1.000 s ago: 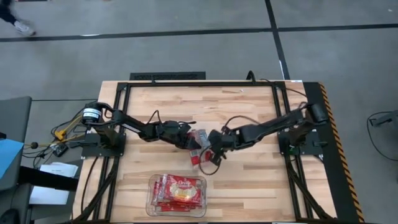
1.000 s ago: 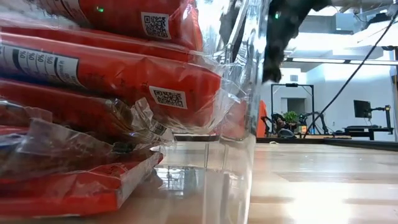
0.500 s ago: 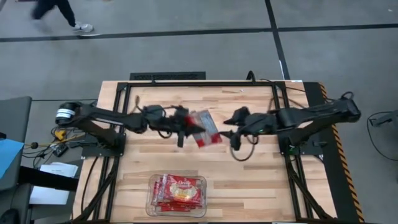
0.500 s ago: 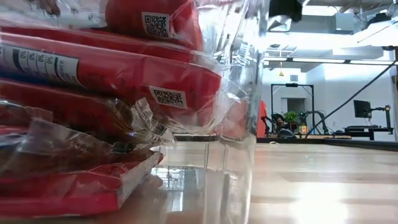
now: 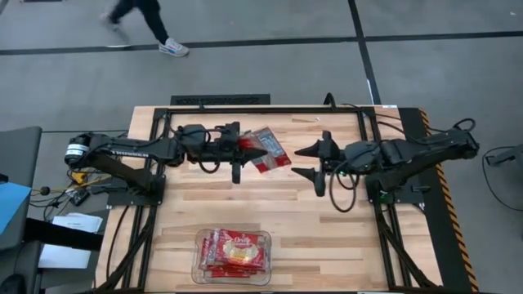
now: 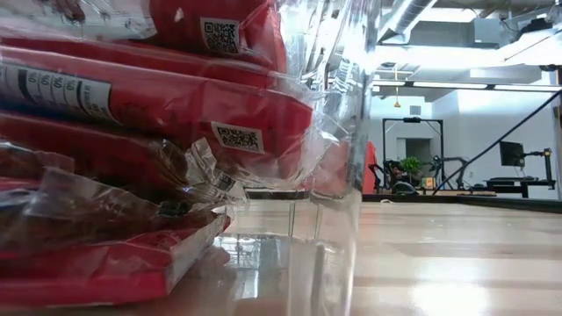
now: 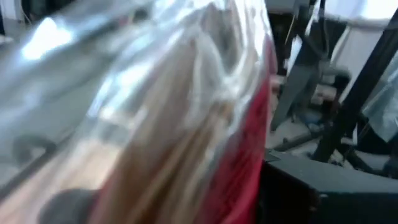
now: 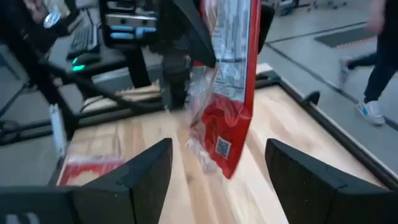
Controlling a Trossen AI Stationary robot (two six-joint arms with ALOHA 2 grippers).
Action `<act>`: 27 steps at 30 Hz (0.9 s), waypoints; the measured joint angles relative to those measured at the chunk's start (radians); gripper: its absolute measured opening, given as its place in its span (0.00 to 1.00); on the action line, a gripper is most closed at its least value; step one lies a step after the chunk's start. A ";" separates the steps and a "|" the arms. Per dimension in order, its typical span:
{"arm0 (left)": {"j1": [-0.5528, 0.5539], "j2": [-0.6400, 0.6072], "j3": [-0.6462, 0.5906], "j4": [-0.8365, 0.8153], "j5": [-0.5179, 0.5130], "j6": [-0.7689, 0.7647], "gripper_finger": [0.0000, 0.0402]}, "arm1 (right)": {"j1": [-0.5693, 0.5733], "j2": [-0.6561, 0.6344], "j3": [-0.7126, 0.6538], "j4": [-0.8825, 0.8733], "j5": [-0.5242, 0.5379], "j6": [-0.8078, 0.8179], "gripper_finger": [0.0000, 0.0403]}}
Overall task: Sort popcorn bags into baskets
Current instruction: Put the red popcorn bag into the transparent bin
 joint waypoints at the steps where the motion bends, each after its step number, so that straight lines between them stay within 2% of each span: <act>1: 0.000 0.000 0.000 0.014 -0.002 0.000 0.07 | -0.007 0.011 0.001 0.017 0.000 -0.003 0.70; 5: 0.000 -0.002 0.001 0.031 -0.002 -0.001 0.04 | -0.026 0.034 0.000 0.035 -0.010 -0.026 0.70; 10: 0.000 -0.002 0.001 0.036 0.000 -0.012 0.04 | -0.056 0.072 0.000 0.081 -0.082 -0.030 0.70; 14: 0.000 -0.002 0.001 0.043 -0.001 -0.017 0.07 | -0.073 0.075 0.000 0.101 -0.103 -0.029 0.70; 20: 0.000 -0.002 0.001 0.042 0.000 -0.018 0.04 | -0.095 0.082 0.000 0.138 -0.123 -0.043 0.69; 24: 0.000 -0.002 0.001 0.042 0.000 -0.016 0.05 | -0.119 0.104 0.001 0.166 -0.192 -0.044 0.62; 27: 0.000 -0.002 0.001 0.042 -0.003 -0.017 0.06 | -0.124 0.119 0.001 0.165 -0.209 -0.049 0.50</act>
